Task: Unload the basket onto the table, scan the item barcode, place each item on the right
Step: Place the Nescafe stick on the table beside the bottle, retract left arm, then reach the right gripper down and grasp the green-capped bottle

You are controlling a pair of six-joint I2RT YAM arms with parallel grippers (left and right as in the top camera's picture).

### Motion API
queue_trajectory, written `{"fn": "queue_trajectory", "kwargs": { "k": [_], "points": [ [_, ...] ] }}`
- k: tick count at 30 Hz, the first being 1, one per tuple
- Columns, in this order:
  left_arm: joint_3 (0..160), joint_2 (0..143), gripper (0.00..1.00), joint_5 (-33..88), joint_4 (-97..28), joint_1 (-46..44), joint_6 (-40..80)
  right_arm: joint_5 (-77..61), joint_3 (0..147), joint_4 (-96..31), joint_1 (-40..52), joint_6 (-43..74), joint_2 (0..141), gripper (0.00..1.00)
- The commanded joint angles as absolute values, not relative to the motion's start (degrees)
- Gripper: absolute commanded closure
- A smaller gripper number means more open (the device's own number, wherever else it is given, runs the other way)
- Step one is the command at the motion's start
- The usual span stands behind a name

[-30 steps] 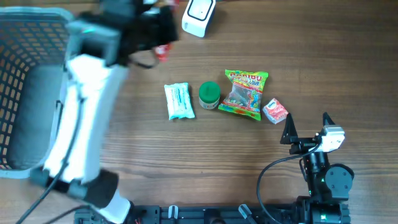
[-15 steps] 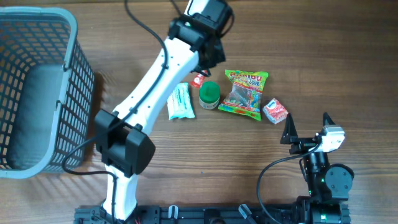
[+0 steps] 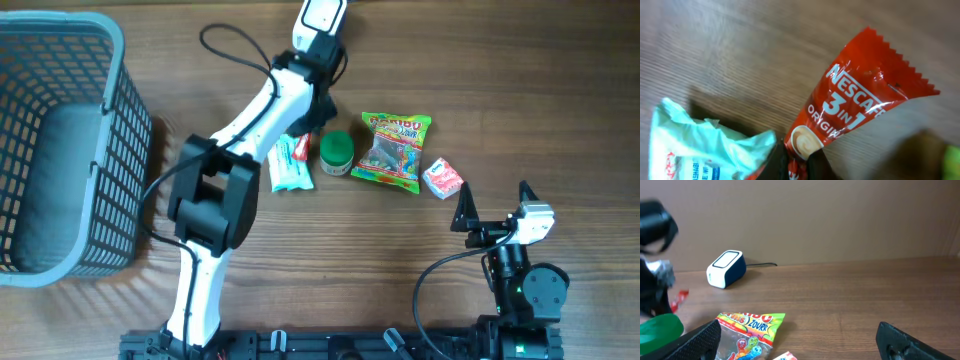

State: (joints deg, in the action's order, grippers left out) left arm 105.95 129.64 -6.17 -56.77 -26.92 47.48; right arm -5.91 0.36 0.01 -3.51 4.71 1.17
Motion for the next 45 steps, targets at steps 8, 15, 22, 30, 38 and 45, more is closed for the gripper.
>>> {"fn": "queue_trajectory", "kwargs": {
  "k": [8,15,22,30,38,45],
  "points": [
    [102.74,129.84,0.73,4.80,-50.50,-27.24,42.65,-5.56,0.30,0.27,-3.38,4.64,0.80,0.00],
    [103.15,120.38,0.00,-0.99,-50.59,-24.18,42.37,-5.56,0.30,0.27,-3.38,4.64,0.80,0.00],
    [106.91,92.18,0.00,-29.80,-43.07,-20.75,31.92,-5.56,0.30,0.27,-3.38,4.62,0.80,0.00],
    [106.91,74.89,0.00,-37.87,-23.51,-20.71,-3.66,-5.56,0.30,0.27,-3.38,4.64,0.80,0.00],
    [105.30,64.79,0.00,-32.42,-32.75,-20.71,-6.79,-7.64,0.30,0.38,-3.38,6.96,0.80,0.00],
    [84.44,40.66,0.00,-18.44,-24.58,-20.23,-5.56,-21.78,0.30,1.54,-3.38,55.59,6.68,0.00]
  ]
}}
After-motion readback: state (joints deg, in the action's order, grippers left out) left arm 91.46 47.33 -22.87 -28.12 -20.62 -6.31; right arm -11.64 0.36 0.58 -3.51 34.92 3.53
